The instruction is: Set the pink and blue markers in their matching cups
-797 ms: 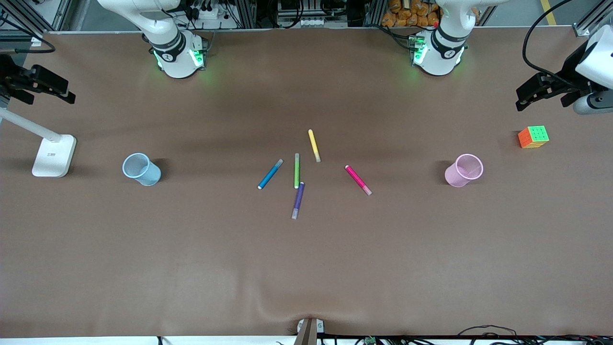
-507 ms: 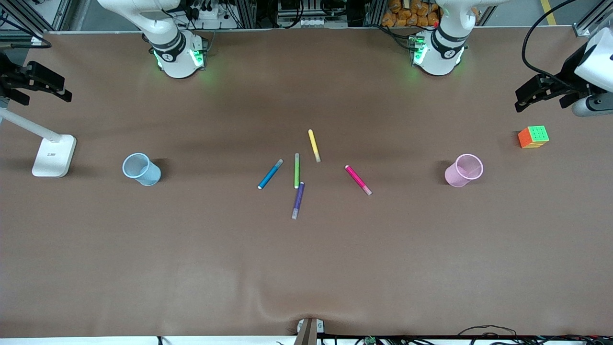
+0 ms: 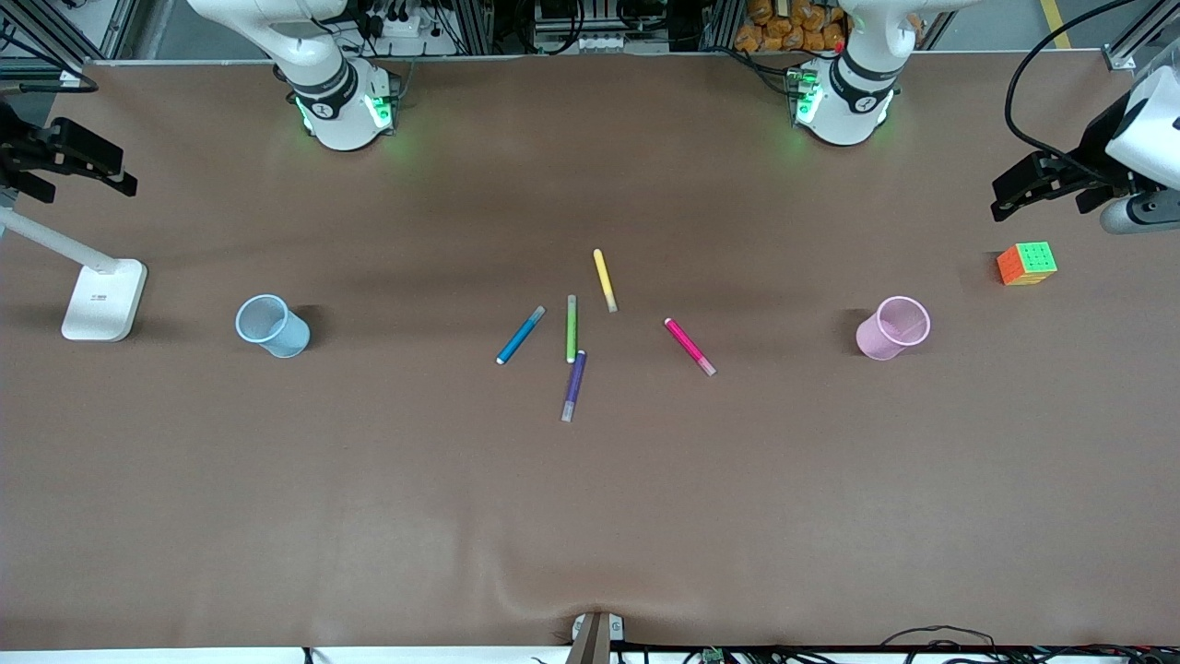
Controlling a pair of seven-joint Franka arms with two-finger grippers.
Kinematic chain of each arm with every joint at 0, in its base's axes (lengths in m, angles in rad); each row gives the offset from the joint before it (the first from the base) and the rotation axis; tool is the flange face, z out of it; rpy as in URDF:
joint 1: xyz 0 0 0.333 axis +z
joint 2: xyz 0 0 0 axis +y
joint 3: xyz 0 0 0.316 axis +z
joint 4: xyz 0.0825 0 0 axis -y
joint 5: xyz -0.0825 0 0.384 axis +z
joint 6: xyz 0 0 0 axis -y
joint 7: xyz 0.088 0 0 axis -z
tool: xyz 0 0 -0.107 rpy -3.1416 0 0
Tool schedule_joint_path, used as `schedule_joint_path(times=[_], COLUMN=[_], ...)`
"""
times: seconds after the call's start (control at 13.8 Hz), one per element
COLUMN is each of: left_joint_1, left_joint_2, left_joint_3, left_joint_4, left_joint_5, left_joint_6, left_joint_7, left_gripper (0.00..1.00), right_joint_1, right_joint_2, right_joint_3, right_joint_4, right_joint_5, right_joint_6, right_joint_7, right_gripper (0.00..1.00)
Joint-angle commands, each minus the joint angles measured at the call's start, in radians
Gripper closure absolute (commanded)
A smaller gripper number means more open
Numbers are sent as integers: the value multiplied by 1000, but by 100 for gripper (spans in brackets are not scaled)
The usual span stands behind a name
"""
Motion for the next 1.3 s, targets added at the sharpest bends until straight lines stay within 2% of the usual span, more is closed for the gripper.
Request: schedule_joint_path(times=[0.0, 0.58, 1.23], left_joint_1=[10, 8, 10], left_joint_2=[5, 5, 8], left_joint_3=[-3, -3, -3], left_joint_4=[17, 10, 6], left_joint_5=[-19, -22, -22], left_joint_6=[-18, -37, -38], left_joint_7=[13, 20, 23], left_gripper=[0, 0, 0], right_joint_1=[11, -35, -26], right_joint_2=[8, 8, 8], right_joint_3=[-11, 2, 11], right_joint_4=[19, 10, 15], right_joint_5=[-36, -28, -26], right_joint_6=[-12, -30, -49], right_joint_7=[-13, -10, -10], right_gripper=[0, 0, 0])
